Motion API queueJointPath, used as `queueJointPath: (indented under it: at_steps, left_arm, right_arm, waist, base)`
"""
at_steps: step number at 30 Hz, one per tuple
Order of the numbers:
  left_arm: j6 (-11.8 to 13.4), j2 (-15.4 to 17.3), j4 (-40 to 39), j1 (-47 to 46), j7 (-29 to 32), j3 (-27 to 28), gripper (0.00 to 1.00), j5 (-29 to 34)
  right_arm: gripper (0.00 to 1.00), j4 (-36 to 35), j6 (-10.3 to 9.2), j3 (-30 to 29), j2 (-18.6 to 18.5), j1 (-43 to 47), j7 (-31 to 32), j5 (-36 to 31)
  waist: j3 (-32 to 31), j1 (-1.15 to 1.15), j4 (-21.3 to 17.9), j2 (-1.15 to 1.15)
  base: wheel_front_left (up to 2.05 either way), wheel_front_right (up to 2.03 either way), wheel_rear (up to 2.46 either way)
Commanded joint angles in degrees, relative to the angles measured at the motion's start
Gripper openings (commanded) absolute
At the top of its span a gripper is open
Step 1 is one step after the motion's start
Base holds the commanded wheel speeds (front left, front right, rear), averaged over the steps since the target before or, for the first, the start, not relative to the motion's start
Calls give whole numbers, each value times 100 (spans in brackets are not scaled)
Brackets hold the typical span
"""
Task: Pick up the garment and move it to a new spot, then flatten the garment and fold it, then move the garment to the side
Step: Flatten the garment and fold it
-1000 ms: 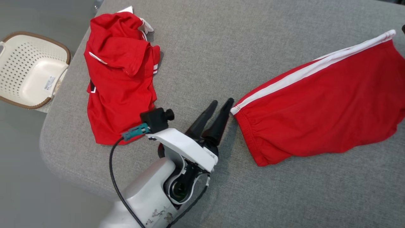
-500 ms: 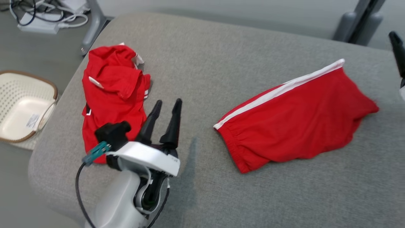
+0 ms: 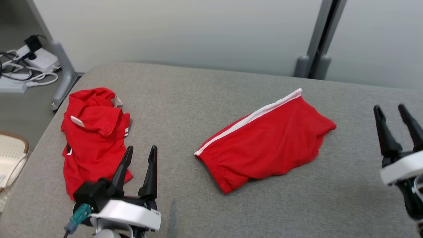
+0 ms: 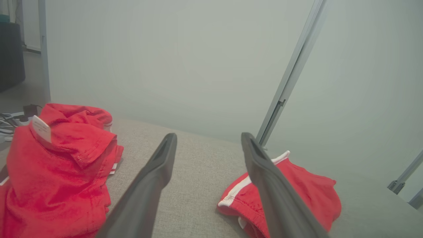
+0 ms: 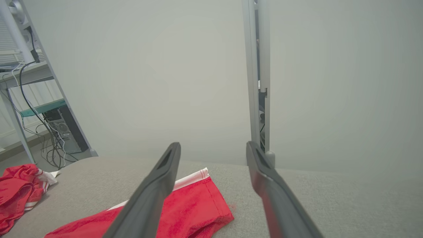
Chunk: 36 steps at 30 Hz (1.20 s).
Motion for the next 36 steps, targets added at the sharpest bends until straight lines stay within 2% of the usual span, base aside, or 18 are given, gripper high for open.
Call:
queueJointPath:
  at_steps: [1,4,8,13,16,21,24,30,36]
  left_arm:
    - [47,26,-151,229,-14,67,100,119]
    - [98,26,-262,486,-14,58,100,210]
    - [144,26,-276,656,-14,-5,100,285]
    - [150,26,-184,829,-15,-126,100,426]
    - [153,27,-178,858,-15,-196,100,428]
    - [169,29,-138,727,-14,-359,100,404]
    - [214,28,-138,612,-15,-472,100,142]
    - [333,30,-212,424,-15,-706,100,-179]
    - [429,21,-263,307,-15,-765,100,-467]
  right_arm:
    - [100,-153,-1,-287,203,416,-8,-293]
    - [100,-297,-1,-485,420,855,-8,-721]
    - [100,-309,-1,-677,683,1180,-8,-874]
    - [100,-234,-1,-843,948,1442,-9,-864]
    - [100,-114,-1,-819,922,1451,-9,-816]
    - [100,344,-1,-673,908,1215,-9,-263]
    - [100,665,-1,-465,819,953,27,341]
    - [100,1169,-1,-256,534,325,620,1553]
    - [100,1773,-1,-154,299,-232,1295,2298]
  waist:
    - [-225,0,-224,0]
    - [-292,0,-300,0]
    - [-319,0,-356,0]
    - [-345,0,-408,0]
    - [-321,0,-379,0]
    - [-199,0,-154,0]
    - [-10,0,69,0]
    - [362,0,544,0]
    - [609,0,938,0]
  base:
    - [0,0,0]
    - [0,0,0]
    - [0,0,0]
    - [0,0,0]
    - [0,0,0]
    - [0,0,0]
    - [0,0,0]
    - [0,0,0]
    - [0,0,0]
